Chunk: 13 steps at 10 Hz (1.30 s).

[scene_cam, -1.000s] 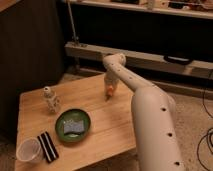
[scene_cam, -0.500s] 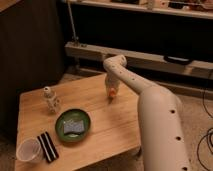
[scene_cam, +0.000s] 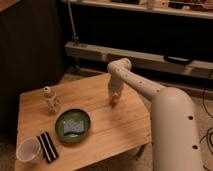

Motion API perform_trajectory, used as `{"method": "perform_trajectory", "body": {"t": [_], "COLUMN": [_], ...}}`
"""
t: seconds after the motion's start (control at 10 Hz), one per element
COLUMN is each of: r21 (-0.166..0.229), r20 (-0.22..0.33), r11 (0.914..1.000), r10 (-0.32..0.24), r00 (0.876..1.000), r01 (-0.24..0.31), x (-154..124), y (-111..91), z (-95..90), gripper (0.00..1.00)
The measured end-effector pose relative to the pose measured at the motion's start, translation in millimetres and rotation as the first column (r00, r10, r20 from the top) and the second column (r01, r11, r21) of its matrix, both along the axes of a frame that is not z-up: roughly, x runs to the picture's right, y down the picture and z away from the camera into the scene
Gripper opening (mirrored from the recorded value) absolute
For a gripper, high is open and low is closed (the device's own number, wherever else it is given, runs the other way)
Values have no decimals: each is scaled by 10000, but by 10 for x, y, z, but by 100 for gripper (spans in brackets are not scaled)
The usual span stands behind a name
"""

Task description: Drag the pepper across the table

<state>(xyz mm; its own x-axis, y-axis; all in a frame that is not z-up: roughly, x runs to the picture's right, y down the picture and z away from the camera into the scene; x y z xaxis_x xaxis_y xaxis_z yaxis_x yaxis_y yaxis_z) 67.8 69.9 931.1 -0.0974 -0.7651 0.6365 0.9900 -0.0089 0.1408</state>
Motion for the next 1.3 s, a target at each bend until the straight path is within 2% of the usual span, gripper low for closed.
{"method": "perform_trajectory", "body": {"t": [0.2,0.8,1.3], "r21": [-69,-185,-411], "r20": [27,287,451], "r11": [10000,9995,9980], "r10": [-13,-241,-463], "r00": [10000,9993,9979], "r01": [13,246,481], "x": [61,132,174], "y": [189,521,837], "z": [-130,-480,-685], "gripper": [16,16,16]}}
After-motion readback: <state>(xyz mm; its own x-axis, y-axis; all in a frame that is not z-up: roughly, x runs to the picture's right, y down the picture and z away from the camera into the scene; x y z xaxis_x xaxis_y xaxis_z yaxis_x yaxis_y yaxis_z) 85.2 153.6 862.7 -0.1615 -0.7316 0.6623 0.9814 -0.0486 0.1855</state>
